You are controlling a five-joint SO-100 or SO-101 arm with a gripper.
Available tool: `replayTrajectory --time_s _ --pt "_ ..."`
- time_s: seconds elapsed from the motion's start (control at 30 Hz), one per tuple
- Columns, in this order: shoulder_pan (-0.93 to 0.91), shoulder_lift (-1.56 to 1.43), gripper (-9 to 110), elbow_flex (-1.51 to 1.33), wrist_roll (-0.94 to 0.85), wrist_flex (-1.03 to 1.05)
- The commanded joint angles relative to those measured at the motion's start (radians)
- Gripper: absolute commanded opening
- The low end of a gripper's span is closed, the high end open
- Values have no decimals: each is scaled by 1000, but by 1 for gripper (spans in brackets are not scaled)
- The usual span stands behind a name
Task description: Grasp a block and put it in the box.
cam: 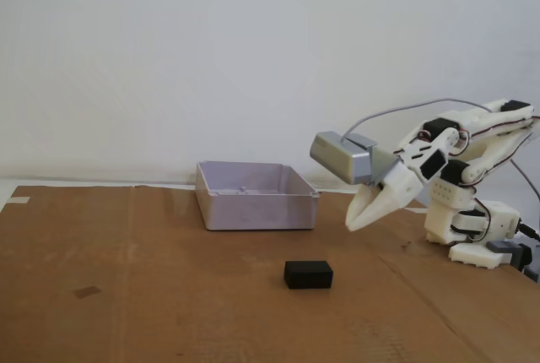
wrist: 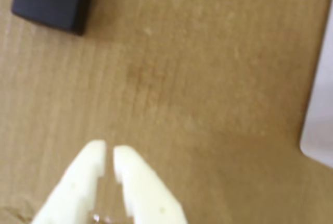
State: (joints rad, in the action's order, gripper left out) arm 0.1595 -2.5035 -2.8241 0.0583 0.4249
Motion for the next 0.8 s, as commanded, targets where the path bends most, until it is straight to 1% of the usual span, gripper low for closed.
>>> replayTrajectory --time_s 0.0,0.37,0.77 --pt "20 64 0 143 8 -143" --pt "21 261 0 344 0 -155" --pt "80 440 0 492 8 -156"
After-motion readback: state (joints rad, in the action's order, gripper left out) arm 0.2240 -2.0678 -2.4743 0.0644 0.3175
